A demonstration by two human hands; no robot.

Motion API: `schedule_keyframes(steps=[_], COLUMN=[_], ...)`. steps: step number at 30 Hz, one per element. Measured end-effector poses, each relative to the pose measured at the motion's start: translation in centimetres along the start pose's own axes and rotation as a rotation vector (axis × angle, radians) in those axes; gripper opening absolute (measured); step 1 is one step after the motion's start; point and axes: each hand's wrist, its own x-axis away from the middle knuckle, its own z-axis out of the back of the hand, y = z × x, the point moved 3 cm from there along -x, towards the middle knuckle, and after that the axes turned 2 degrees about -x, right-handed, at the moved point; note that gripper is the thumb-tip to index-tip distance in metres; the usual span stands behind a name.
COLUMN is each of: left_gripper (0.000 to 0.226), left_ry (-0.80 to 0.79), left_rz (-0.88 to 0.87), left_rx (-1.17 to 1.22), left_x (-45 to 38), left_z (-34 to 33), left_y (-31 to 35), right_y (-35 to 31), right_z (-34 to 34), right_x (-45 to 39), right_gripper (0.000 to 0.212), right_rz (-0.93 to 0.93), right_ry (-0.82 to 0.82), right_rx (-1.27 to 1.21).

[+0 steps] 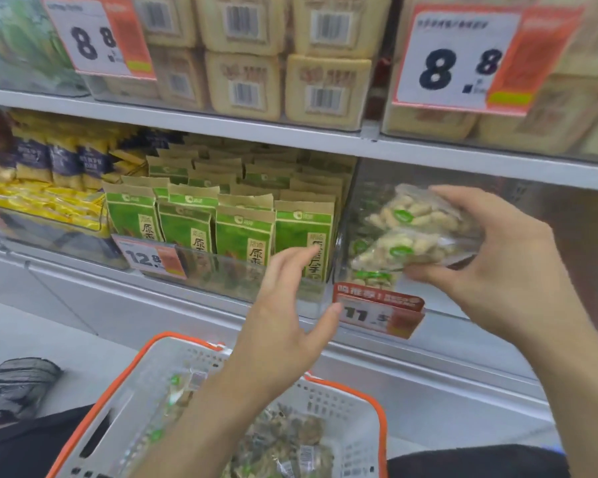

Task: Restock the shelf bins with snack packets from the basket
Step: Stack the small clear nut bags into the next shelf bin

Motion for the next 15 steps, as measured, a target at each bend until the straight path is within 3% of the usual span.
schedule_keyframes(steps=[3, 6, 9, 13, 15], left_gripper=[0.066, 0.06, 0.056, 0.055, 0.055], left_ry=[0.008, 0.081, 0.087, 0.072, 0.078], left_rz=[-0.033, -0.036, -0.028, -0.039, -0.041], left_rx=[-0.175, -0.185, -0.165, -0.152, -0.152], left_x=[-0.5, -0.6, -0.5, -0.3, -0.3], left_z=[-2.5, -3.3, -3.4, -3.3, -3.4], left_y=[-0.5, -1.1, -1.6, -2.2, -2.3], right_y=[2.1, 3.5, 5.1, 6.1, 6.6], right_z=[-1.2, -3.1, -5.0, -4.9, -4.7], right_x=[-0.8, -1.6, -1.9, -2.0, -2.0], right_gripper=[0.103, 0.081, 0.059, 0.058, 0.061], right_rz=[-0.265, -0.213, -0.238, -0.483, -0.56], right_ry=[-0.169, -0.368, -0.591, -0.629, -0.589], right_rx=[0.009, 0.084, -0.027, -0.48, -0.582])
